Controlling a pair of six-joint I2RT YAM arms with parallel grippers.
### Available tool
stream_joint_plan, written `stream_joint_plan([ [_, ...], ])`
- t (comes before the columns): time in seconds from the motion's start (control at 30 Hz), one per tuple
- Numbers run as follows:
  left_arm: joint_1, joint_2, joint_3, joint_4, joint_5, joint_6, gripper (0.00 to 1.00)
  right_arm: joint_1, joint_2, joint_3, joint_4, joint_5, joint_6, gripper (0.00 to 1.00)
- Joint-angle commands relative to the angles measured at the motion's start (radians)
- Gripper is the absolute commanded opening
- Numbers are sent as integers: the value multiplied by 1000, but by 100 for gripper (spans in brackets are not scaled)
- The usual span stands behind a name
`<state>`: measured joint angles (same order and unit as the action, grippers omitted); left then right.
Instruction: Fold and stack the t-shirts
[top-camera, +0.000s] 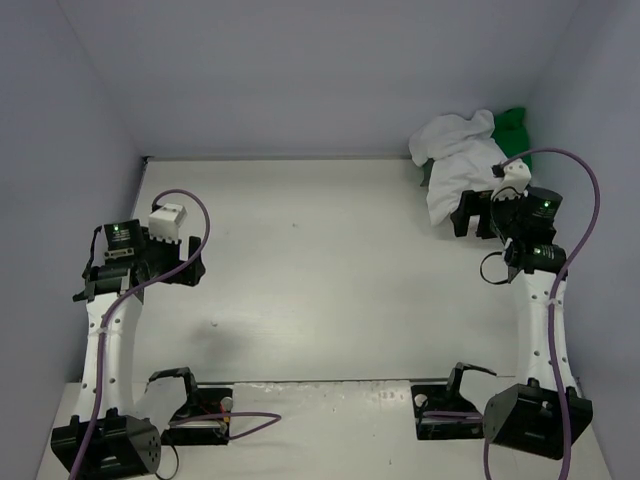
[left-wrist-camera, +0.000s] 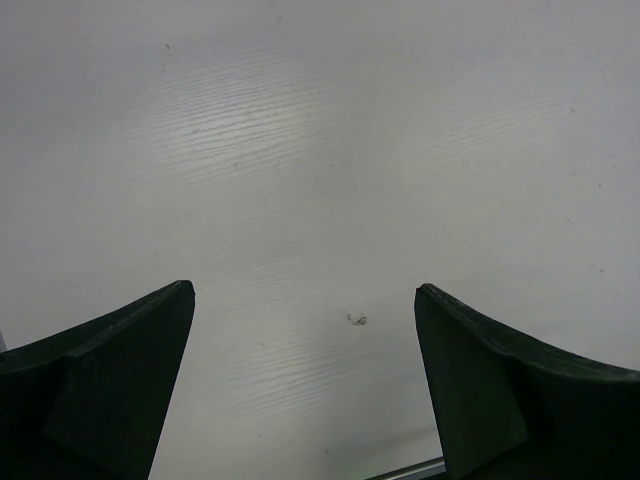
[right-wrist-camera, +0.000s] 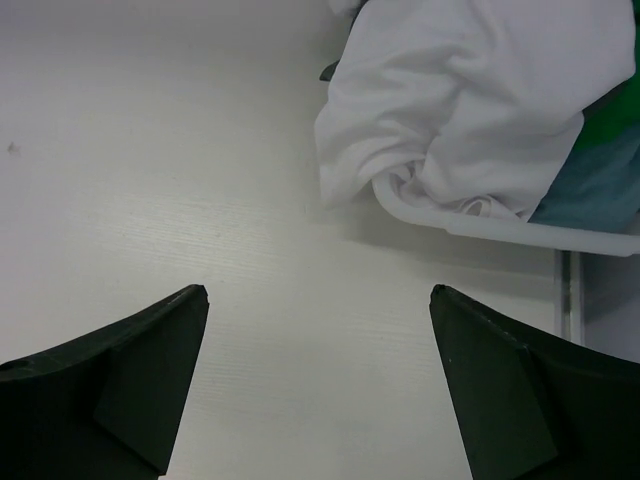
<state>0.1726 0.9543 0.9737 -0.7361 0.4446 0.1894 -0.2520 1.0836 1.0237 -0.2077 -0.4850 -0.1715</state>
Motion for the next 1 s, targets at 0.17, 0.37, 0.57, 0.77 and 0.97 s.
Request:
stream_joint_plan([
  [0.17,19,-6,11,30,17,-1,86,8,70,130,73,48,-51,89],
  [0.37,19,-6,11,32,20,-1,86,8,356,335,39,97,-100,86],
  [0.57,19,-26,10,32,22,-1,86,14,590,591,-4,121,-115,84],
  [0.77,19,-23,8,32,31,-1,86,34,719,736,-24,164,-115,84],
  [0.97,18,-19,13,29,36,1,86,48,789,786,-25,195,-109,83],
])
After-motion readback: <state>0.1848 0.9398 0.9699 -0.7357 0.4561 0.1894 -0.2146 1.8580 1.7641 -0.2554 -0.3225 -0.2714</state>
